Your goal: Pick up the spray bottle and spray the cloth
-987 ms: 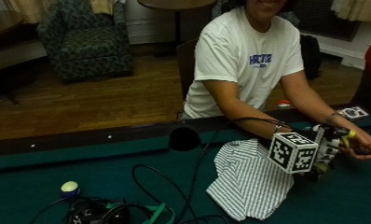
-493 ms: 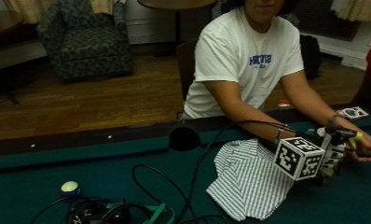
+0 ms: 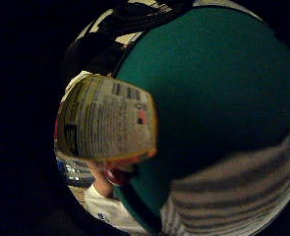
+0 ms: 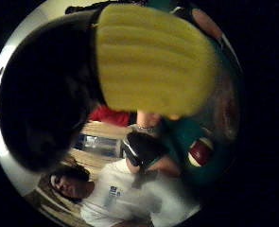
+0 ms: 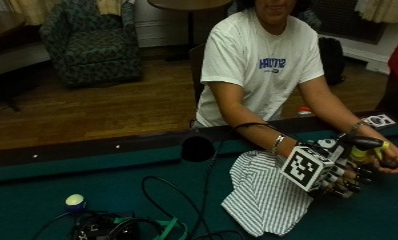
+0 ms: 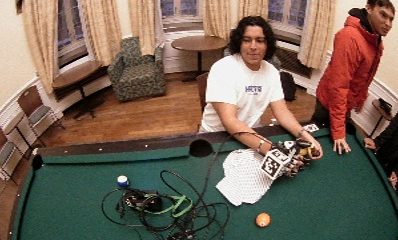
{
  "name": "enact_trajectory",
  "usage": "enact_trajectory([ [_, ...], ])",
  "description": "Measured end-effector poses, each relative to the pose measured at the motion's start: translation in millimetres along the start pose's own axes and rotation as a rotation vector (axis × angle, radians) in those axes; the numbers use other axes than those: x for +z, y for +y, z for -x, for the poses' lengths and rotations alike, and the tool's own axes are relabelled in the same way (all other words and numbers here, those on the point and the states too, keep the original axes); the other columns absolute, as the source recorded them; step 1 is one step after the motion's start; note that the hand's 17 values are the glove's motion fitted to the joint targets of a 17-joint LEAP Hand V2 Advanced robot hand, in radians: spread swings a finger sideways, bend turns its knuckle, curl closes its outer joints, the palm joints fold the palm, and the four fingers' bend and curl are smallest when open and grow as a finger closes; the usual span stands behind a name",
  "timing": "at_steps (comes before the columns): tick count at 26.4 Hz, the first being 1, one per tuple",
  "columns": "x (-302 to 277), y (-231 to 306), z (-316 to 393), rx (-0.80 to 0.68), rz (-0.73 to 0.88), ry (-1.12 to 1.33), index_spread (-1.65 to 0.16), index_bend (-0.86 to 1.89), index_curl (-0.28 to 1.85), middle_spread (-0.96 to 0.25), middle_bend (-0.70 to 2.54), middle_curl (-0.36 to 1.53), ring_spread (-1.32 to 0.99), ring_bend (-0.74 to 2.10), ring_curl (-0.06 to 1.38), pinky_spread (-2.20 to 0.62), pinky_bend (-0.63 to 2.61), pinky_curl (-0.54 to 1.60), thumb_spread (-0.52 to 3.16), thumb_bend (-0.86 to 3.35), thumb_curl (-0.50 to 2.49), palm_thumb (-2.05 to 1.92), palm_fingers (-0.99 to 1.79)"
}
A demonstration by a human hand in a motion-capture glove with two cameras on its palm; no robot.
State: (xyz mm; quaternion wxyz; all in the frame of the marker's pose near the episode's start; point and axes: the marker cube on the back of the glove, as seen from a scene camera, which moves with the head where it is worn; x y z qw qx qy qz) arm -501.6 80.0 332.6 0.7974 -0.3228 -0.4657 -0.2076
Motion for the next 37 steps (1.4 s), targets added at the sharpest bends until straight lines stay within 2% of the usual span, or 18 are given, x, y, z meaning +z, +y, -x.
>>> enact_trajectory([
  [5, -31, 24, -10, -0.019, -0.004, 0.208, -0.39, 0.15, 0.45, -0.21, 0.26, 0.4, -0.15, 0.36, 0.36, 0.14, 0.33, 0.37, 0.83, -0.08, 0.55, 0.37, 0.35],
  [14, -91, 102, -13, -0.061, 0.103, 0.623, -0.43, 0.16, 0.4, -0.22, 0.23, 0.38, -0.15, 0.27, 0.31, 0.2, 0.28, 0.34, 0.84, -0.06, 0.47, 0.29, 0.28],
  [25, -138, 166, 22, -0.108, 0.233, 0.797, -0.47, 0.12, 0.33, -0.2, 0.19, 0.36, -0.15, 0.29, 0.31, 0.21, 0.26, 0.34, 0.85, -0.04, 0.41, 0.25, 0.28],
  [37, -168, 189, 59, -0.188, 0.222, 0.832, -0.47, 0.13, 0.28, -0.18, 0.19, 0.34, -0.15, 0.33, 0.32, 0.2, 0.3, 0.35, 0.88, -0.03, 0.38, 0.26, 0.26],
])
